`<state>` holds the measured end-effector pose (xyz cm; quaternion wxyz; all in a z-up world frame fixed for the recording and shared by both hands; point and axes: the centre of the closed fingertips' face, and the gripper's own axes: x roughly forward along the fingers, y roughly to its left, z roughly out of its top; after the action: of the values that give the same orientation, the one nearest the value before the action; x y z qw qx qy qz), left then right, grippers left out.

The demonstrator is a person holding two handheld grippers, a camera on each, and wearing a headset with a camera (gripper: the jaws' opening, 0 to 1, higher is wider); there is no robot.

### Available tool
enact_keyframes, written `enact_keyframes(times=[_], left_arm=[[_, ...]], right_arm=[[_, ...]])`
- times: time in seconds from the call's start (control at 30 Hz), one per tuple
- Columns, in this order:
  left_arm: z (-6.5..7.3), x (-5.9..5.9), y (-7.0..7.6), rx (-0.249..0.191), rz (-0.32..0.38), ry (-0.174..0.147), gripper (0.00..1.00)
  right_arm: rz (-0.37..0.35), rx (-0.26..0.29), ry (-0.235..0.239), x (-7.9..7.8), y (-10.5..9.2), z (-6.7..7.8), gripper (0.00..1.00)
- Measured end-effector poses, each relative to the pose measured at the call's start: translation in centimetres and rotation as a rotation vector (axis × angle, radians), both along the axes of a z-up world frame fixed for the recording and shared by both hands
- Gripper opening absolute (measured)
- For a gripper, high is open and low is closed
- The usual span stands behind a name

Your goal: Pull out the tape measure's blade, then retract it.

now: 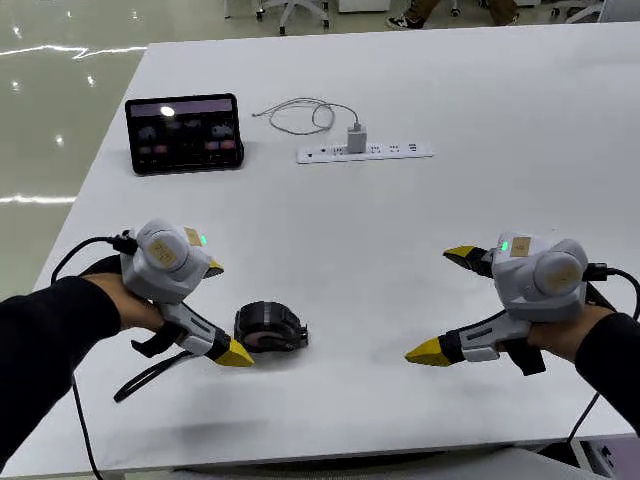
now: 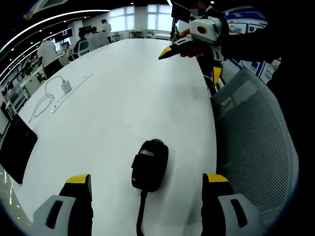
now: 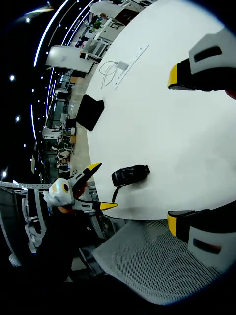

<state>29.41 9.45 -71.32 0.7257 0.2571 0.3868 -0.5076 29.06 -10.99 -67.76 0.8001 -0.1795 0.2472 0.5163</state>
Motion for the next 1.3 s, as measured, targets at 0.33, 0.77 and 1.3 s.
enact_keyframes(times=[0.33,0.77,1.3], left_arm=[[-1.0,-0.2,-2.2,0.041,-0.099,0.064,0.80],[-2.7,0.1,-4.3,0.089,-0.204,0.050,0.63],[-3.8,0.2,-4.0,0.182,-0.271,0.016,0.36]], right_arm=[[0.071,-0.017,0.029,0.0,2.9,-1.2,0.96],[0.124,-0.029,0.034,0.2,6.3,-2.1,0.96],[0.157,-0.038,0.040,0.3,8.1,-2.6,0.95]])
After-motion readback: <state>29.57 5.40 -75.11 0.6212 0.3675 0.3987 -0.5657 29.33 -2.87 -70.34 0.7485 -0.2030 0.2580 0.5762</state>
